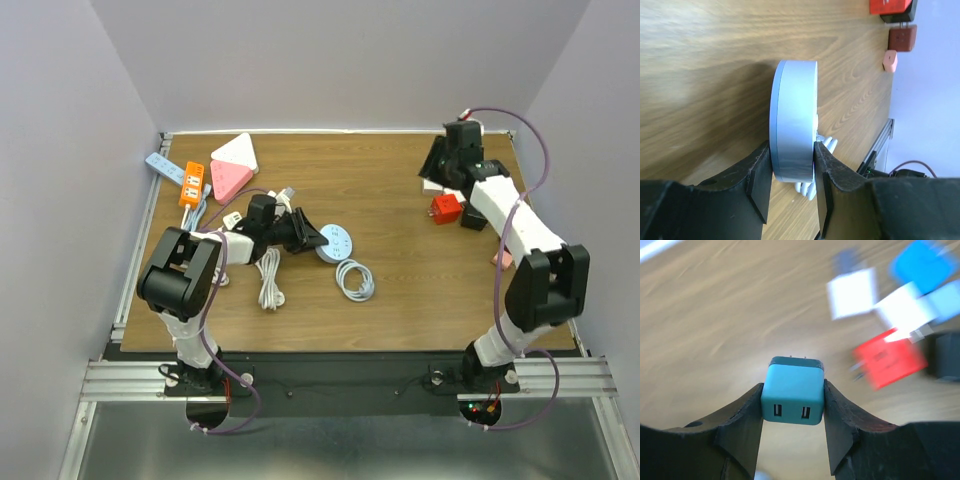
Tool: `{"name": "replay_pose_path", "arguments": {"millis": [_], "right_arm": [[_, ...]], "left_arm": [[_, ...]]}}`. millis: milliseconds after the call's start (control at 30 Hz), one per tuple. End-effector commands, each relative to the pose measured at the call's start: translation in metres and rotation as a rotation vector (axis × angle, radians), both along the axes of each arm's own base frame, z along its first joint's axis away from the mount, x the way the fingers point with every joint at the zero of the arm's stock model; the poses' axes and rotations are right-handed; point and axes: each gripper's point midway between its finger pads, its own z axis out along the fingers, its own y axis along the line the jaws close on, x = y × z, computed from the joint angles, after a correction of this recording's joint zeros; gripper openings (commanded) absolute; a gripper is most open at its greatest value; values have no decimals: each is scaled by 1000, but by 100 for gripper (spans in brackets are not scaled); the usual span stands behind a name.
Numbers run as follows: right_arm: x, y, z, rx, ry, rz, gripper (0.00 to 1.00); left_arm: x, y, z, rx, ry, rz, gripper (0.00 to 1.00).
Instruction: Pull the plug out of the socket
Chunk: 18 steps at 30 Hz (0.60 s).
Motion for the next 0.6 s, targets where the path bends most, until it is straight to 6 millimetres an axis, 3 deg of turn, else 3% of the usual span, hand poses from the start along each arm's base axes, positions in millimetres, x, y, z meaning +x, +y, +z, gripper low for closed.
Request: {"name": "replay_pose_path", "arguments": {"millis": [0,67,167,233,267,300,567], "right_arm": [[51,-83,6,-169,-53,-285,1],[66,-107,-16,-188,-10,-357,0],[84,-130,-19,-174,-19,-440,1],[94,-141,-41,-190,20,-462,1],[100,-148,-42,-193,16,-479,0],[103,-151,-55,-205,42,-484,0],[113,-154,-85,-241,91,-479,0]], "left_arm": [[22,19,21,31,-88,36,0],[29,28,24,40,-95,47,0],[39,43,26,50,-104,72,0],[43,51,25,60,-105,84,0],[48,60,24,58,-100,102,0],[49,64,22,61,-94,110,0],[66,99,12,89,-99,171,0]]}}
